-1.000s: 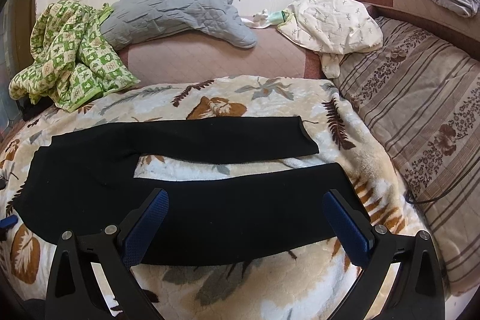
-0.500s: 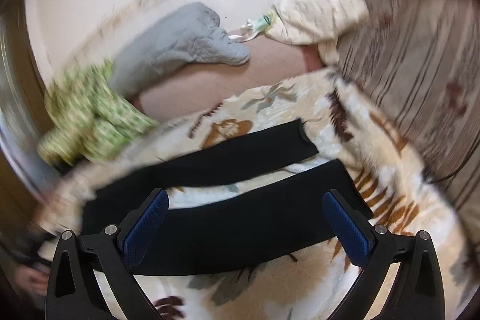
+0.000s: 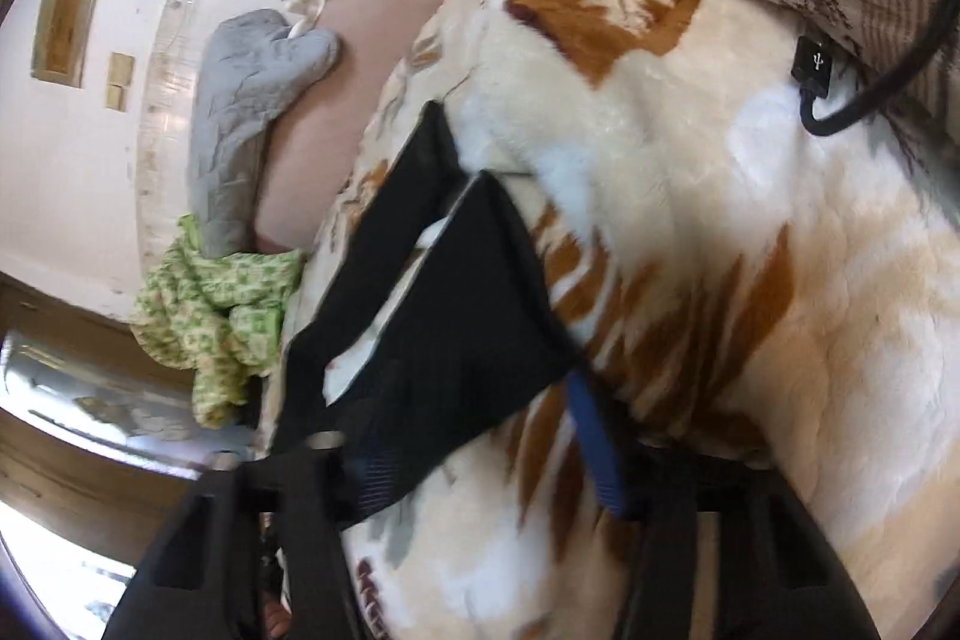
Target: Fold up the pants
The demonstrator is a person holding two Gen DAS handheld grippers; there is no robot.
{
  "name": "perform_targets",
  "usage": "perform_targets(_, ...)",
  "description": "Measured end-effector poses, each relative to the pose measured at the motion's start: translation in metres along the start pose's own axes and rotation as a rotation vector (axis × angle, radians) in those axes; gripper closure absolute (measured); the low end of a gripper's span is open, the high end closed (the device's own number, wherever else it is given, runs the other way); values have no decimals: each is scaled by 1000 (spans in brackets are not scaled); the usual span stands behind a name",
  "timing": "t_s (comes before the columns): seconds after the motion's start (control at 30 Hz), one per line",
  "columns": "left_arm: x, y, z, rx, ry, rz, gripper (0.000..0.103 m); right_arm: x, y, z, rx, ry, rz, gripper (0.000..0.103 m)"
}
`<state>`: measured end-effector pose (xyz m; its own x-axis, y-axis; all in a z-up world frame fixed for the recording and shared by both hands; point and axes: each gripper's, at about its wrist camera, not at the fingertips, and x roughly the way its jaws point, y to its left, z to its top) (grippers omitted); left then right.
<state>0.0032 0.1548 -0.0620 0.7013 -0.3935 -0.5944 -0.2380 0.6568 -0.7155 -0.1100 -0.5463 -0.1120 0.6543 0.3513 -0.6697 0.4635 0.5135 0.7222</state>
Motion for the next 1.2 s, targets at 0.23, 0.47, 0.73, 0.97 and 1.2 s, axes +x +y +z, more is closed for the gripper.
perform_targets(0.23, -20, 13, -4, -47, -1, -6, 100, -9, 19, -6, -93, 27, -41, 100)
perform_targets(0.47, -113, 53, 0, -52, -75, 9, 100, -26, 41, -59, -156, 245, 1, 100)
perform_targets(0.73, -141, 75, -11, -30, -40, 163, 76, -38, 88, -48, -343, 50, -303, 75)
perform_targets(0.97, -192, 60, 1, 1, -195, 251, 58, -30, 164, -21, -515, -21, -254, 60)
perform_targets(1.2, -166, 2, 2, 122, -168, 173, 47, 16, 202, -27, -477, -66, -206, 55)
